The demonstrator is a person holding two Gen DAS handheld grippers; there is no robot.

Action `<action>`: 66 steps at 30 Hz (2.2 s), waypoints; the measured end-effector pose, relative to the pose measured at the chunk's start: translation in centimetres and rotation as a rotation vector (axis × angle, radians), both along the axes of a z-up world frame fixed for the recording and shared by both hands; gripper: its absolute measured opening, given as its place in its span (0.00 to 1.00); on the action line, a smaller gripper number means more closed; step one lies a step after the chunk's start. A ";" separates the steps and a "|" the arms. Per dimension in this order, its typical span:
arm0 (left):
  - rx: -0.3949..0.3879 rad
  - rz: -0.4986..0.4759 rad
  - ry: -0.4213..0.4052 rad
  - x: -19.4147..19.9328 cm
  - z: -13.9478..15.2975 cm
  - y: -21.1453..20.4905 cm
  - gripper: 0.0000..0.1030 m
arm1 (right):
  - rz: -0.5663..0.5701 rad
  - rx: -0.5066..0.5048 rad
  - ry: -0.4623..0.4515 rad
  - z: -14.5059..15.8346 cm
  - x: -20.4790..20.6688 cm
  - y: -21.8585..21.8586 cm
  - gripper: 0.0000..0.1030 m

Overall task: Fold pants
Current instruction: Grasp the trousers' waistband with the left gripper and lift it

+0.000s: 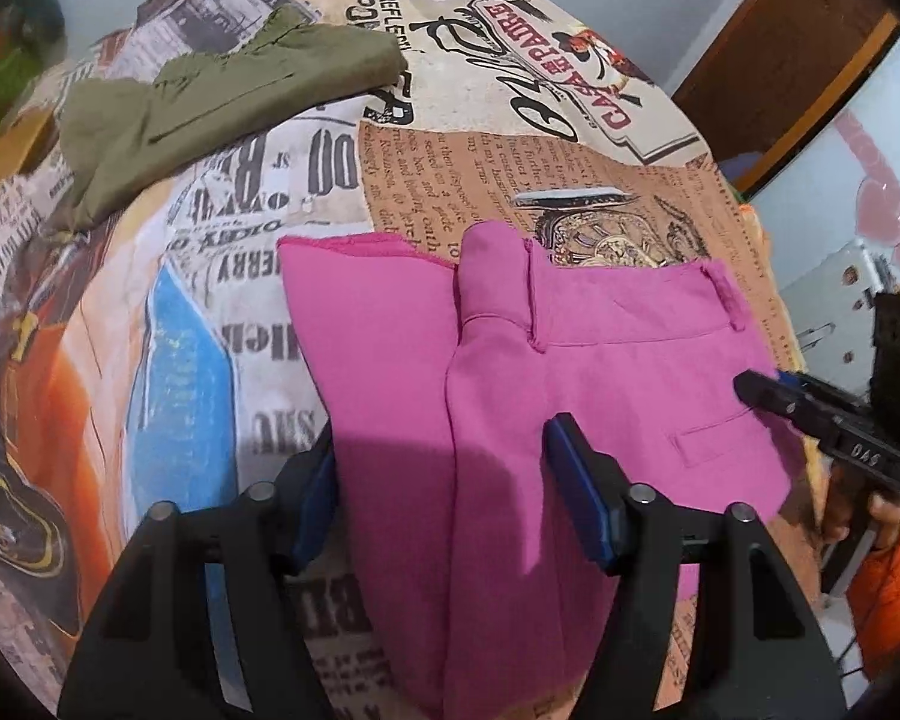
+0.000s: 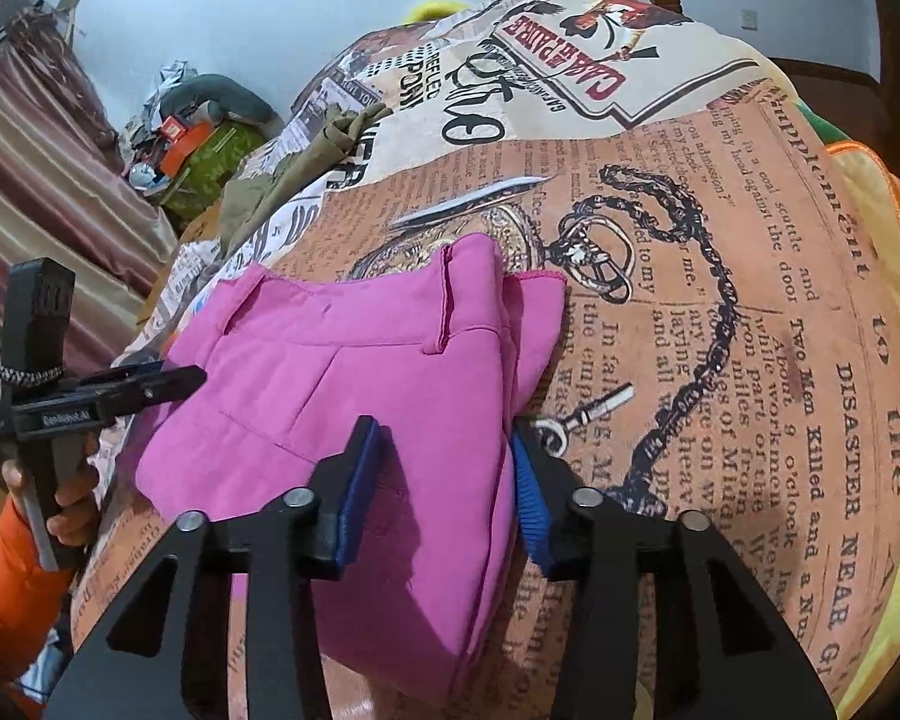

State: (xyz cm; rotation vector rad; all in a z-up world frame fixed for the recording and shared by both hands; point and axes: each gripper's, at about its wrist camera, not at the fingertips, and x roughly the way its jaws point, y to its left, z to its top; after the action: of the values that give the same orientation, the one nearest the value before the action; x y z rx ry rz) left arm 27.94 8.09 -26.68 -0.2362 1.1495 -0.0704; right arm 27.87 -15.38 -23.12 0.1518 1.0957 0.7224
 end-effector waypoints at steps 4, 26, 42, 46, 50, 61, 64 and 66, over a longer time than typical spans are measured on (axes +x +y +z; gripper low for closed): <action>0.021 -0.020 -0.011 0.0 0.3 -0.8 0.36 | -0.012 -0.002 -0.011 0.3 0.1 0.0 0.22; 0.175 0.068 -0.234 -3.7 8.2 0.8 0.13 | 0.056 0.023 -0.232 8.3 -1.3 4.1 0.10; 0.208 0.202 -0.322 -1.3 11.4 10.8 0.13 | 0.119 0.065 -0.330 10.8 2.0 13.7 0.10; 0.249 0.215 -0.325 0.4 10.2 13.1 0.13 | 0.139 0.060 -0.333 10.3 4.1 16.5 0.10; 0.279 0.224 -0.327 2.5 9.0 15.1 0.13 | 0.158 0.035 -0.368 9.5 6.1 19.6 0.10; 0.310 0.277 -0.323 10.5 5.2 21.4 0.12 | 0.135 0.023 -0.393 6.9 13.5 26.4 0.10; 0.335 0.270 -0.311 12.5 3.7 22.3 0.12 | 0.137 0.005 -0.392 5.9 15.1 27.6 0.10; 0.388 0.255 -0.303 13.7 2.6 22.2 0.12 | 0.136 -0.025 -0.406 5.2 15.9 28.5 0.10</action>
State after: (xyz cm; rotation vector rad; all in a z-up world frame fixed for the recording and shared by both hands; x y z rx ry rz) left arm 41.67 30.30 -24.13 -0.0230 0.8041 0.3305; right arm 43.80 13.08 -17.92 -0.0902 0.7306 0.8192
